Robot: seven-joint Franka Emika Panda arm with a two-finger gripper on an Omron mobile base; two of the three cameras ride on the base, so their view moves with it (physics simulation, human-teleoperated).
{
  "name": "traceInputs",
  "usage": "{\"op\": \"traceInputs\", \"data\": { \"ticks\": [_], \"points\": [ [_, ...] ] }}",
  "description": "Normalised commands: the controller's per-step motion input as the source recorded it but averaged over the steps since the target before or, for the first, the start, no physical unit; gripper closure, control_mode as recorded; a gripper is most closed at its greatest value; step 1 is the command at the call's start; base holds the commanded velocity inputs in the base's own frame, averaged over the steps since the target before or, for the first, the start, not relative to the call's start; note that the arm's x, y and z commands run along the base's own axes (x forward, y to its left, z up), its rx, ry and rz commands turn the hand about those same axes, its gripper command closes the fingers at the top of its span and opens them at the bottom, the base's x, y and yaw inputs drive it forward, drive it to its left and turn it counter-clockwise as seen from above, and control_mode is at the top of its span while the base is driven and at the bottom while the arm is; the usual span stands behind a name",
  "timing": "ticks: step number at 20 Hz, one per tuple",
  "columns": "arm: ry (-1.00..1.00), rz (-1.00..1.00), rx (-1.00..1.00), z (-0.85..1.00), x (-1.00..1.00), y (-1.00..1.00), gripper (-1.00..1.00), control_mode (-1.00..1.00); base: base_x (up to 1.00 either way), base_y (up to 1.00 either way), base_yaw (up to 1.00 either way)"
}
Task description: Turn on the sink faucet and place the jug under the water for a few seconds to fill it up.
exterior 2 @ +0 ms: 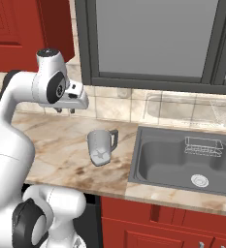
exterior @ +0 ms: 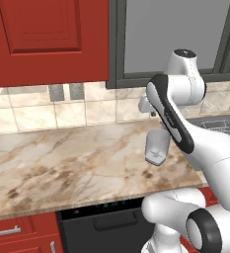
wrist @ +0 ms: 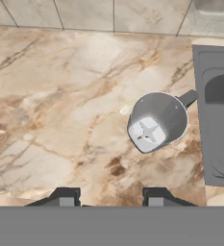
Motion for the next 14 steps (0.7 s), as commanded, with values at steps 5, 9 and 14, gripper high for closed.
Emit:
{"op": "traceInputs", "data": {
  "ticks": [5,9,14],
  "points": [
    [-0.01,0.00,0.00,0.00,-0.24,0.00,-1.00,-1.00,0.00,0.00,0.00],
    [0.00,0.00,0.00,-0.01,-0.16,0.27,-1.00,-1.00,0.00,0.00,0.00],
    [0.00,0.00,0.00,-0.01,-0.04,0.08,-1.00,-1.00,0.00,0.00,0.00]
  ]
}}
